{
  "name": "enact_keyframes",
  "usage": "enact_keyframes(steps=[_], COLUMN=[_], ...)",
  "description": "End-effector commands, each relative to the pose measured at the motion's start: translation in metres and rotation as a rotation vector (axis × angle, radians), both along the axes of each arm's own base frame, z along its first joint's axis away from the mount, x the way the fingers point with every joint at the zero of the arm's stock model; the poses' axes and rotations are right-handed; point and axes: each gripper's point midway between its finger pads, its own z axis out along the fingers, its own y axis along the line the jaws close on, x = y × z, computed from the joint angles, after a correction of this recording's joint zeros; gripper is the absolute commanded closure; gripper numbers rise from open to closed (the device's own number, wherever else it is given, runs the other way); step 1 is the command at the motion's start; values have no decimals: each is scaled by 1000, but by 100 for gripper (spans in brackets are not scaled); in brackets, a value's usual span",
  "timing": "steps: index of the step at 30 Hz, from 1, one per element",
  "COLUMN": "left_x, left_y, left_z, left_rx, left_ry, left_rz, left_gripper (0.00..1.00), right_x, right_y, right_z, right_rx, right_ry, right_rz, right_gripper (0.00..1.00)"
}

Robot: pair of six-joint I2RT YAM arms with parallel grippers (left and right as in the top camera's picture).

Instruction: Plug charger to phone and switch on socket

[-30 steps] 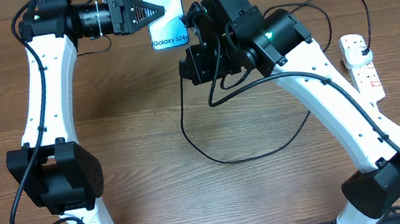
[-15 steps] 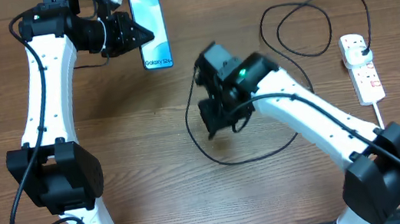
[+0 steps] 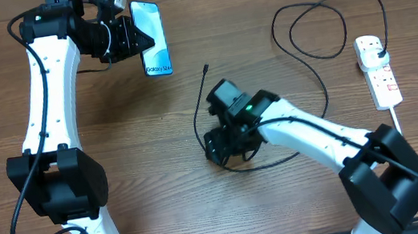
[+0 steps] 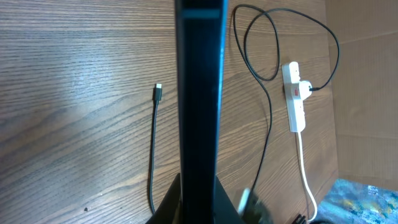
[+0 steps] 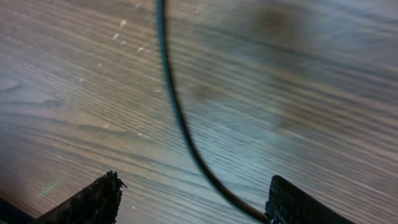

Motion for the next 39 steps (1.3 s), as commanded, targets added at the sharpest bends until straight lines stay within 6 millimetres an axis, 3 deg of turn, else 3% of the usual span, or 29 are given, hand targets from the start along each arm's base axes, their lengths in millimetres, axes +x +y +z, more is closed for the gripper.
enact_keyframes(steps=[1, 6, 11, 14, 18, 23, 29, 33, 39], left_x=[0, -3, -4, -4, -4, -4, -3, -3, -3], left_y=[-3, -3, -3, -3, -3, -3, -3, -3, -3], left_z=[11, 10, 9, 9, 9, 9, 9, 9, 9], left_rx=[-14, -14, -14, -14, -13, -13, -11, -11, -11], left_ry=[-30, -13, -10, -9, -10, -8, -9, -9, -10], left_rz=[-12, -12, -12, -12, -12, -12, -11, -11, -11], left_gripper=[96, 96, 96, 96, 96, 96, 96, 96, 96], right_x=[-13, -30, -22, -20, -20, -25, -31, -35, -60], right_y=[12, 14, 7, 4, 4, 1, -6, -18, -52], right_z=[-8, -34, -37, -41, -45, -45, -43, -43, -32], right_rx=[-19, -135, -180, -193, -199, -211, -247, -281, -411], right_ry=[7, 17, -8, -3, 2, 24, 58, 99, 211], right_rz=[26, 26, -54, -61, -59, -57, -79, -126, -200], right_gripper=[27, 27, 31, 41, 41, 63, 96, 96, 96])
